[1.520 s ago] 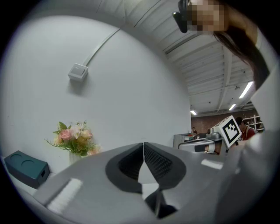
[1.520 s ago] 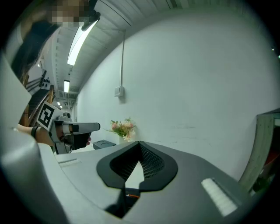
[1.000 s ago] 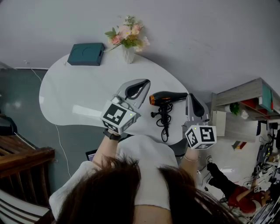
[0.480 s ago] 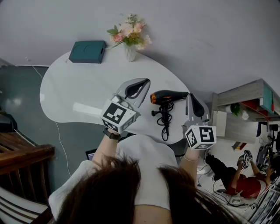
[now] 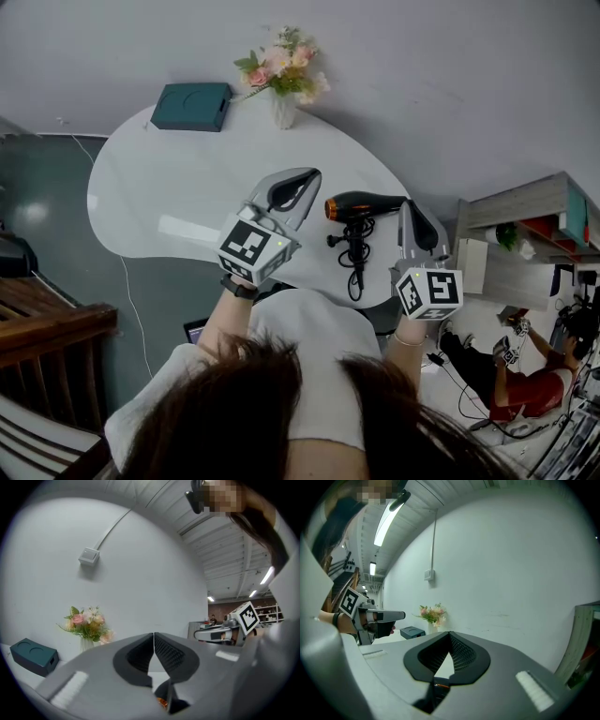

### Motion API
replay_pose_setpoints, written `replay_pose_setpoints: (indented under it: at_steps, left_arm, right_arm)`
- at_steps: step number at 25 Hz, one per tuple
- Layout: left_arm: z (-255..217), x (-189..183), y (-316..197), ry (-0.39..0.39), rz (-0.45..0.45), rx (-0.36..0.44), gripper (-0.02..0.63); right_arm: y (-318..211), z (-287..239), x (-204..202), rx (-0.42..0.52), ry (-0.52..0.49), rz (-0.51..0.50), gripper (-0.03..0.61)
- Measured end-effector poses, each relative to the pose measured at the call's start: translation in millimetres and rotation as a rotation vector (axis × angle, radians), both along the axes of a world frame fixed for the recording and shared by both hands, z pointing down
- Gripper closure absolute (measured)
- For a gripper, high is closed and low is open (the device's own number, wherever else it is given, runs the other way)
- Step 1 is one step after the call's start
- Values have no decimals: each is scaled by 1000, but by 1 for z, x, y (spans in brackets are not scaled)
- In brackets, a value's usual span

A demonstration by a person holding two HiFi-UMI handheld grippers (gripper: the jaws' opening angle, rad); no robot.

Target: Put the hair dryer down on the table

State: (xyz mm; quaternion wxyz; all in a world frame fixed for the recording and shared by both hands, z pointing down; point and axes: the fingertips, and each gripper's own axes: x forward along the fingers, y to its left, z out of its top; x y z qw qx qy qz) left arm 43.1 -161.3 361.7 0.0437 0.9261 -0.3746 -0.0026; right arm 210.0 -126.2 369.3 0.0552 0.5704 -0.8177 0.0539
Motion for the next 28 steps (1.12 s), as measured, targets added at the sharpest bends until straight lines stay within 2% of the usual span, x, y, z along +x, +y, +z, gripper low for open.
replay_pose_setpoints:
  at_steps: [28]
  left_arm:
    - [4,-4,-3,1,-25,-5,551]
  right_arm:
    - [-3,9,2,-27,6,-5,577]
